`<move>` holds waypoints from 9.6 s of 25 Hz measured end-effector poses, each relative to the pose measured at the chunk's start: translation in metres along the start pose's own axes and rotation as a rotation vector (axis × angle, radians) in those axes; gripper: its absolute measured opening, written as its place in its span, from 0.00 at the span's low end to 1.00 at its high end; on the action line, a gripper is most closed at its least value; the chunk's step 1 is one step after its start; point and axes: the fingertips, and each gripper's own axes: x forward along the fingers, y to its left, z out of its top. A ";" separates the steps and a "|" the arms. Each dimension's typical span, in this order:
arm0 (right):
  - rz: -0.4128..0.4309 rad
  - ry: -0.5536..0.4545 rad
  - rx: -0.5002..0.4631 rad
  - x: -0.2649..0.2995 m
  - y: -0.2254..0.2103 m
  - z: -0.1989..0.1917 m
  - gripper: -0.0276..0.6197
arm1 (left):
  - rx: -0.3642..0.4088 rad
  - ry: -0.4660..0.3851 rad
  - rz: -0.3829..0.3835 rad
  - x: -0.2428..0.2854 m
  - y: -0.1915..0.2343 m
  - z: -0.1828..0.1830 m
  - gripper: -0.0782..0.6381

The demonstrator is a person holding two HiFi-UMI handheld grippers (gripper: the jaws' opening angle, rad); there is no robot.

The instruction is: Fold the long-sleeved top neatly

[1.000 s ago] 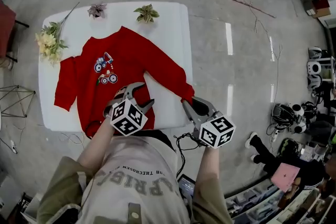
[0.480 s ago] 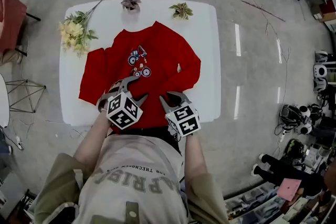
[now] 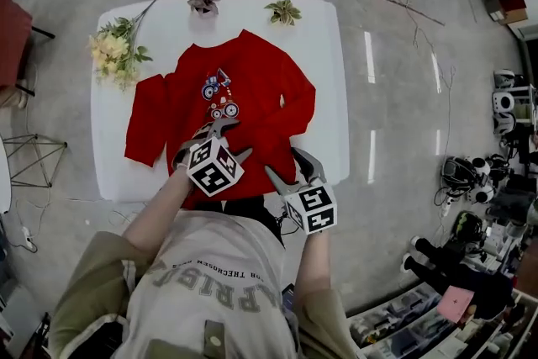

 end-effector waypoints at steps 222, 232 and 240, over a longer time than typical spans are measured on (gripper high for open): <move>0.141 0.066 -0.327 0.183 0.034 0.170 0.49 | -1.337 -0.221 0.456 -0.254 0.117 -0.384 0.40; 0.016 0.034 -0.224 0.129 0.012 0.120 0.49 | -0.950 -0.214 0.752 -0.348 0.146 -0.320 0.16; 0.003 -0.027 -0.199 0.046 -0.013 0.068 0.49 | -0.479 -0.165 0.661 -0.302 0.100 -0.149 0.16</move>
